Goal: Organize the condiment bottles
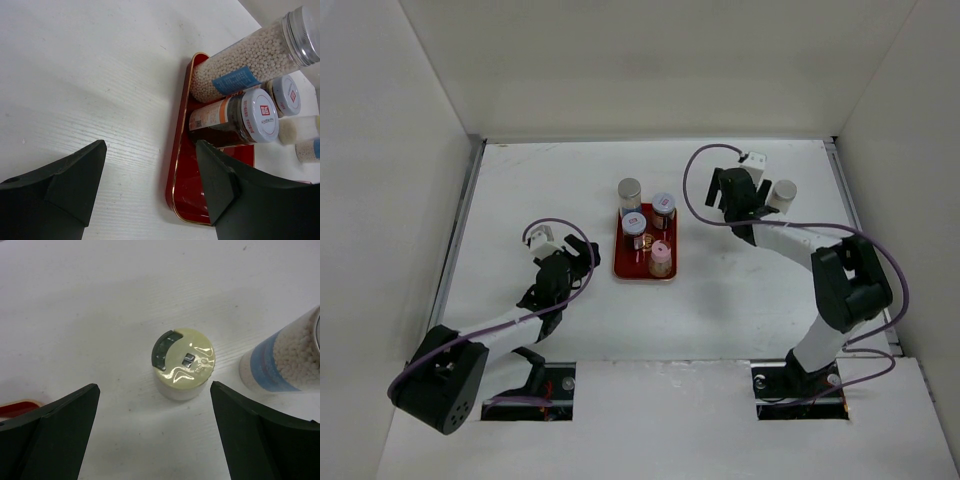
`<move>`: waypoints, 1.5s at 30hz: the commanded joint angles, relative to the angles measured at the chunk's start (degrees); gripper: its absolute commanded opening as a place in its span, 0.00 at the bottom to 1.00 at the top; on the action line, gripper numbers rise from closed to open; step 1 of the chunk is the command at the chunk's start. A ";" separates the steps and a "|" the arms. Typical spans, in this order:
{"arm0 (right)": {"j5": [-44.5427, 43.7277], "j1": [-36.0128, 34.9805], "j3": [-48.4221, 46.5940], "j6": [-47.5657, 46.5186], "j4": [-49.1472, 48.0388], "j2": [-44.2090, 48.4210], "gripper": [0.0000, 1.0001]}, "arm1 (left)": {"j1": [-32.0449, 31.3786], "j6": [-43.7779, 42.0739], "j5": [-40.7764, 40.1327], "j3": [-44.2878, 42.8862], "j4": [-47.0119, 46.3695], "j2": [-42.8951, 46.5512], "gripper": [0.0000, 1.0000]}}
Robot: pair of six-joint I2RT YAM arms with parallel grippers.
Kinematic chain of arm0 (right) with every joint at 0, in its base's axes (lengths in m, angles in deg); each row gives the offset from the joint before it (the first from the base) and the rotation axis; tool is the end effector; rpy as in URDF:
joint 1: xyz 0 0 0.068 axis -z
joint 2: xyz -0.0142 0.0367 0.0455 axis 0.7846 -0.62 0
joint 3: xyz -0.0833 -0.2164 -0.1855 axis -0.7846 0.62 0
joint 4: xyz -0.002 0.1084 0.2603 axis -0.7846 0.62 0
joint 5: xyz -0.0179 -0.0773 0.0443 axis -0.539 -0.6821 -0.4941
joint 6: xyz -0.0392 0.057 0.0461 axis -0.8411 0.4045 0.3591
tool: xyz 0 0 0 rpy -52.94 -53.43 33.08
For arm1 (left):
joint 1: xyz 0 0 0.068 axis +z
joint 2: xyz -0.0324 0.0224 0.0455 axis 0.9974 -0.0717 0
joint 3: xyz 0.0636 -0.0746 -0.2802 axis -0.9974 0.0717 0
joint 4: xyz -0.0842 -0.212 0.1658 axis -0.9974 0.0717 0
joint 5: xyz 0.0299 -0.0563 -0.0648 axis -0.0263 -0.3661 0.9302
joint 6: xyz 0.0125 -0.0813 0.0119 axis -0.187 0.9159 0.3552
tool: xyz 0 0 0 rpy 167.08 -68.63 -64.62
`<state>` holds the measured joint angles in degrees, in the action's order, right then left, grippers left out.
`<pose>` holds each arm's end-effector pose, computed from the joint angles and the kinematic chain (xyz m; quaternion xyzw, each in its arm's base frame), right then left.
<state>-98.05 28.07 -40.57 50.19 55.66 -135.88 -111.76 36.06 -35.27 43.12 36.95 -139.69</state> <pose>0.3974 0.1312 0.2229 0.1307 0.8381 -0.0387 0.5282 0.2235 -0.0798 0.1516 -0.2477 0.7648 -0.2244 0.5507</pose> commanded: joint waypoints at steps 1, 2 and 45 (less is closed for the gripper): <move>-5.52 0.46 -3.80 -2.57 -2.56 -0.93 0.99 | 0.51 0.46 0.54 -0.46 -3.20 0.13 0.71; -5.87 0.72 -4.15 -2.57 -2.56 -1.63 0.99 | 0.51 0.46 0.28 -0.46 -3.29 0.14 0.71; -1.22 -35.04 -7.23 -5.65 -2.39 8.82 0.48 | 1.66 0.46 -0.52 0.68 -3.29 2.51 0.71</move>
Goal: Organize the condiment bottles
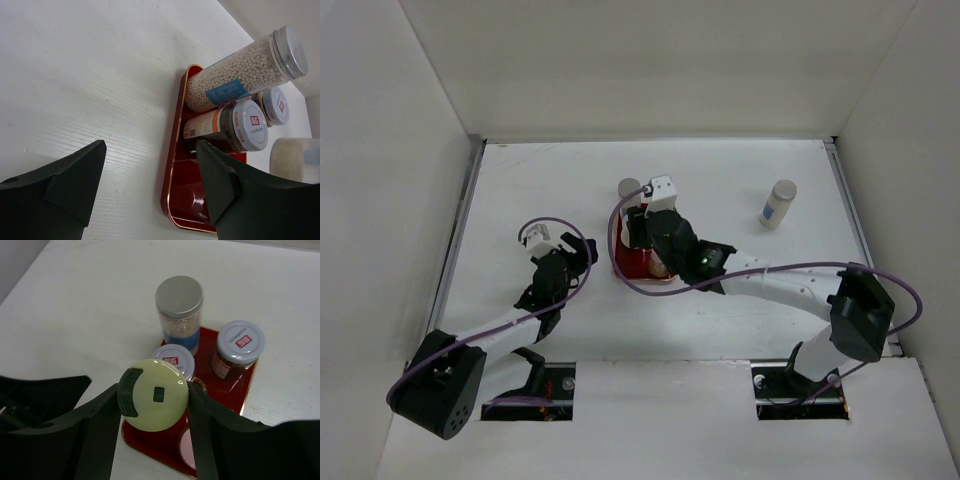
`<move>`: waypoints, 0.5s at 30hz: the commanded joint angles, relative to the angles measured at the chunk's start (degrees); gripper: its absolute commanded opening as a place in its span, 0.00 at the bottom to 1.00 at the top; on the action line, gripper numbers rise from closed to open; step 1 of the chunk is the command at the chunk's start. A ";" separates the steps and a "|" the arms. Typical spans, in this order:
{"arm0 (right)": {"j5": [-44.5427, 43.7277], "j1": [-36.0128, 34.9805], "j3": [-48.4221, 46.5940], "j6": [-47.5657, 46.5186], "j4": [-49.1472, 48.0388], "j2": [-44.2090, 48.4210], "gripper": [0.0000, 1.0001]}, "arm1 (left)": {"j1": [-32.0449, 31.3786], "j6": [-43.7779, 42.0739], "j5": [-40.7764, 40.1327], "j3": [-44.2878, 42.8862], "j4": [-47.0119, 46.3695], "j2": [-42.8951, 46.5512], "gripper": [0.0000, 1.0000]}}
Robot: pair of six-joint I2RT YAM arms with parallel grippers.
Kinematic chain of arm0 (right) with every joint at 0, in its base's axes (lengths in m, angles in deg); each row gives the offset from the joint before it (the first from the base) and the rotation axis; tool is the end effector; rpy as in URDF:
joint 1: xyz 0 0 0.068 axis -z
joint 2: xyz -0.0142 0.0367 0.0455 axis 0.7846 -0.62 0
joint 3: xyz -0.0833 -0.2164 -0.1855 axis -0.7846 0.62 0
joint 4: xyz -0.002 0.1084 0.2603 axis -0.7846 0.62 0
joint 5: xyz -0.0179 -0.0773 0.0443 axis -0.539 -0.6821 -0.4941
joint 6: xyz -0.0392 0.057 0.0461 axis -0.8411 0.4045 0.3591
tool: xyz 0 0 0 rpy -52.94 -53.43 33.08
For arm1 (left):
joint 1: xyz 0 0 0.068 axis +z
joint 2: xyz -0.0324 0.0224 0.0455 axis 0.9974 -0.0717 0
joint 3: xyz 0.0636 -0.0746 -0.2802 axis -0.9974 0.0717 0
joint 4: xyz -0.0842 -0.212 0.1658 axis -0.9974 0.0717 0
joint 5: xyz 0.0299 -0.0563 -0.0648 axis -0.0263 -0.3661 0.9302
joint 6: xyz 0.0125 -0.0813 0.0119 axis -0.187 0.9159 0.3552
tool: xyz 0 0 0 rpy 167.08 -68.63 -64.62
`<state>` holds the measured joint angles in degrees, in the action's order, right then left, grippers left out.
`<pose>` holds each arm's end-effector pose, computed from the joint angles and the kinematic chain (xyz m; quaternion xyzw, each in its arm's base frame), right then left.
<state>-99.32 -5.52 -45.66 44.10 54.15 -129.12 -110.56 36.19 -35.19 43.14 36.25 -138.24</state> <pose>0.2569 0.3242 0.3072 -0.1081 0.7854 0.1506 0.5906 0.2245 -0.0750 0.1586 -0.2568 0.7509 -0.2299 0.5633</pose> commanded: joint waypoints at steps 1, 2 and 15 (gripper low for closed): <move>0.31 -2.06 -2.05 0.97 -0.53 1.54 0.48 | 0.45 0.41 -0.34 0.57 -2.59 0.54 0.71; 0.58 -2.68 -1.96 1.41 -0.35 0.76 0.48 | 0.54 0.41 -0.08 0.48 -2.59 0.36 0.71; 2.25 -3.12 -4.42 2.47 -2.81 -14.45 0.48 | 0.89 0.85 0.01 0.75 -2.51 0.72 0.71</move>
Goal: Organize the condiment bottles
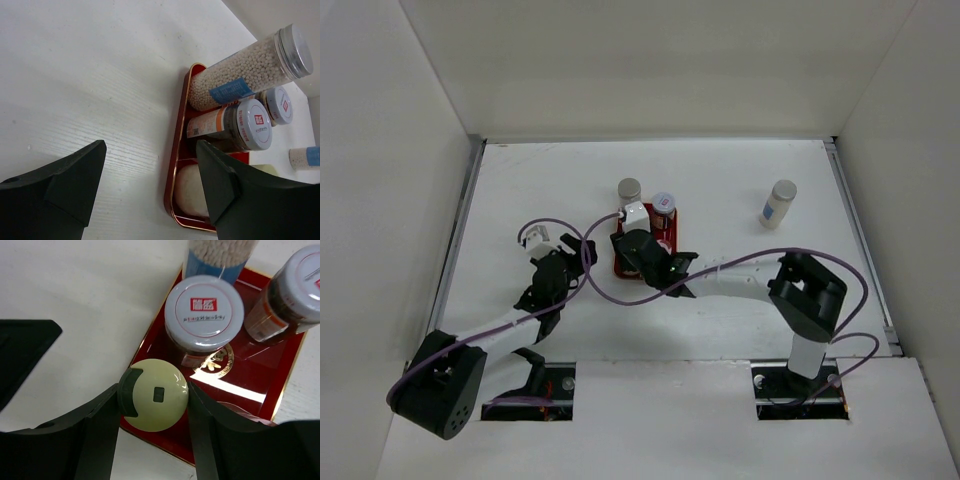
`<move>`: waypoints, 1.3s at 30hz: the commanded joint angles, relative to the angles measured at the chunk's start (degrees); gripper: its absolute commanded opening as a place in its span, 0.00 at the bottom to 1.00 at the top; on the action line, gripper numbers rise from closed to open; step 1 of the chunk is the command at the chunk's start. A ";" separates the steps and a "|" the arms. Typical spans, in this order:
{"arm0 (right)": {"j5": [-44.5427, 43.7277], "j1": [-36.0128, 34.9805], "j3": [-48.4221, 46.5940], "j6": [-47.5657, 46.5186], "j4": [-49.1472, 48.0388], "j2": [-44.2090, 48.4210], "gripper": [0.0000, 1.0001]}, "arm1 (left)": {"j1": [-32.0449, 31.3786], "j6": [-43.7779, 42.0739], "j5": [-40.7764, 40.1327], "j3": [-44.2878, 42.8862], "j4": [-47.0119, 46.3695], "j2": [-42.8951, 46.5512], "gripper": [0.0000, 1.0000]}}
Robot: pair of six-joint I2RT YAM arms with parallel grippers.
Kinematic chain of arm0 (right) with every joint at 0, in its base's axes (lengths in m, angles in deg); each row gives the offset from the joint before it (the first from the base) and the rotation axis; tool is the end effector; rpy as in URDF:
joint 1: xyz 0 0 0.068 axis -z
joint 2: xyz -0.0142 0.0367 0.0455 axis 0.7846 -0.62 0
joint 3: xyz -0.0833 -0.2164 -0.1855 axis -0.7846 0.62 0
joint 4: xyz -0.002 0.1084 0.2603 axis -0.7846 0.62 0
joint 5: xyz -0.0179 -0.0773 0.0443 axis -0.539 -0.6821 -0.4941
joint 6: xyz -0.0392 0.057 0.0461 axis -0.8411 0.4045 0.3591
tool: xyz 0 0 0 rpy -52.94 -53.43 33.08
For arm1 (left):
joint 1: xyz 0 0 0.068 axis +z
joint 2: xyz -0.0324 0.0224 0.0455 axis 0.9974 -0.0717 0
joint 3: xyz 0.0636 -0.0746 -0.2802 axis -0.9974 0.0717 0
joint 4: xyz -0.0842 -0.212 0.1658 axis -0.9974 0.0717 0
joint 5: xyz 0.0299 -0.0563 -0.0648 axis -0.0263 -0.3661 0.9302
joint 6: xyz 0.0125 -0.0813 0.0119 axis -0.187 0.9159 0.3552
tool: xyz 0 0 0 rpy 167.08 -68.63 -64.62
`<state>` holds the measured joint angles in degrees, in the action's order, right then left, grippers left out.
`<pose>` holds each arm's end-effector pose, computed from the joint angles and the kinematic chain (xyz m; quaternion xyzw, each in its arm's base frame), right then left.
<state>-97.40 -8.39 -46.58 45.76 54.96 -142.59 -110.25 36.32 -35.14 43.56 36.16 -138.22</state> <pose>0.2572 0.3701 0.2141 -0.1732 0.8313 0.1127 0.5159 0.2235 -0.0732 0.1564 -0.2593 0.7517 -0.2279 0.5620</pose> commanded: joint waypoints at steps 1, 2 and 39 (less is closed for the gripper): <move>0.33 -0.26 -3.50 1.07 -3.79 -1.69 0.48 | 0.59 0.72 0.06 0.33 -2.33 0.87 0.71; 0.24 -0.26 -3.50 1.25 -3.88 -2.31 0.49 | 0.59 0.72 0.14 0.33 -2.33 1.22 0.71; 1.90 54.05 3.80 -0.07 5.35 15.63 1.00 | 0.32 1.16 0.50 0.07 -2.77 -0.53 0.72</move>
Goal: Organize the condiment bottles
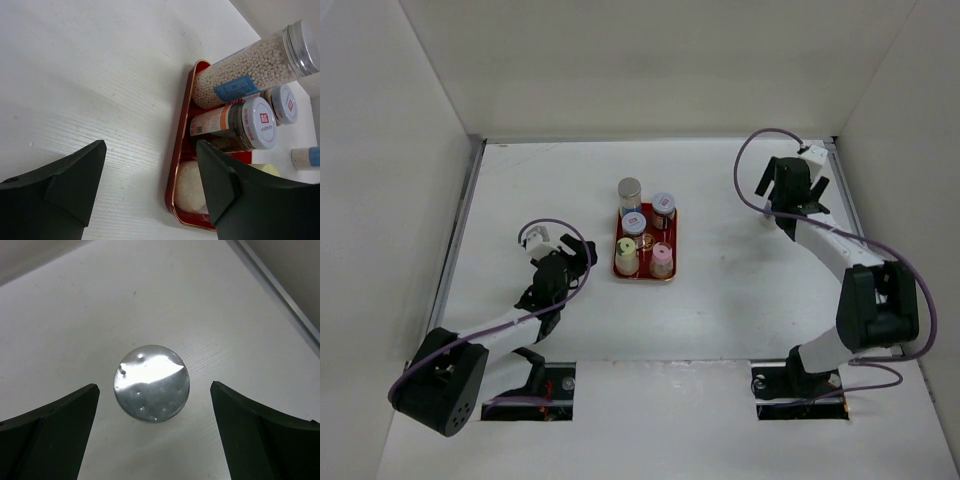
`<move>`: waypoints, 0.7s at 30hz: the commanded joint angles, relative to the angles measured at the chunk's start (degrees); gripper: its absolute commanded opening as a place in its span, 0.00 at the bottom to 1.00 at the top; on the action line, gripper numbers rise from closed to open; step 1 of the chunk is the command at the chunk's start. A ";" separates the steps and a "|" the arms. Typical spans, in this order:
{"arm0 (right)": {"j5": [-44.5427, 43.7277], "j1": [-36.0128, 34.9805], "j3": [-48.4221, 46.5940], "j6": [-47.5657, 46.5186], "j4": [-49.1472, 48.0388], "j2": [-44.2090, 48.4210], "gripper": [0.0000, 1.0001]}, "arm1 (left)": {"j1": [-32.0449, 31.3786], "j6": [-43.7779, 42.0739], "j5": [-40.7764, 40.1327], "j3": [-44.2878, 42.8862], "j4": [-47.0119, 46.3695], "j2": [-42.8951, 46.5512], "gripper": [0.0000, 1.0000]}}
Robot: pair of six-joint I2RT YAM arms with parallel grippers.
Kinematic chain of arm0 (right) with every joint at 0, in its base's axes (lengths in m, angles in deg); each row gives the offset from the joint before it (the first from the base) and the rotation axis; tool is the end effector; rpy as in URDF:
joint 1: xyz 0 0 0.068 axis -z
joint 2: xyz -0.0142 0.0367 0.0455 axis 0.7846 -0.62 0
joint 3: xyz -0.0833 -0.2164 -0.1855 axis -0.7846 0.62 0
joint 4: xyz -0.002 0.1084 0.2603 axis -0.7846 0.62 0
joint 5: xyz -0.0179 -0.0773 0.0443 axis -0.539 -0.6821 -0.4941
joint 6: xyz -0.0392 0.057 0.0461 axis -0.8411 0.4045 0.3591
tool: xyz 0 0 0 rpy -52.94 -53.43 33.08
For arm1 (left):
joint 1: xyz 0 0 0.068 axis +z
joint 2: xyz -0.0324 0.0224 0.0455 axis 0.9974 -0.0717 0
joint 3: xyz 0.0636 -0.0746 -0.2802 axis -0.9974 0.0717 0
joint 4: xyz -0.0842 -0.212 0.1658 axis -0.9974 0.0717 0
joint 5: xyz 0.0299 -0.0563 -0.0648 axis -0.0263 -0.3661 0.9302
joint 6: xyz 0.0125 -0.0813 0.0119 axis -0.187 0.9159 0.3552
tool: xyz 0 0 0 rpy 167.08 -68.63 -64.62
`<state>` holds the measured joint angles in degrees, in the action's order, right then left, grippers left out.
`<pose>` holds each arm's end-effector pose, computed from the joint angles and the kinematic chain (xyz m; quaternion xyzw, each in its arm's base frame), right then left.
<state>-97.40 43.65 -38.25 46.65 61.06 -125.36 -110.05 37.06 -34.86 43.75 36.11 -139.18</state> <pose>0.3818 0.0152 0.2660 0.2200 0.8091 -0.1130 0.5330 0.2238 -0.0728 0.1517 -0.2640 0.7559 -0.2270 0.5544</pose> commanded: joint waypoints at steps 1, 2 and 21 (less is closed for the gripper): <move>2.34 2.36 -5.14 -0.96 -0.49 -2.65 1.00 | 0.13 0.42 0.39 -0.22 -2.73 0.08 0.72; 3.13 2.63 -5.93 -0.96 -0.23 -3.97 1.00 | 0.21 0.42 0.65 -0.31 -2.73 -0.19 0.72; 1.20 -27.59 -1.01 -2.02 -7.08 9.04 0.50 | -0.49 0.42 0.30 -0.83 -2.99 -1.24 0.72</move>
<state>-95.32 18.98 -36.64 44.38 59.27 -115.75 -110.16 37.15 -34.70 43.75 36.09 -140.28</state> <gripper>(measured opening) 0.673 0.717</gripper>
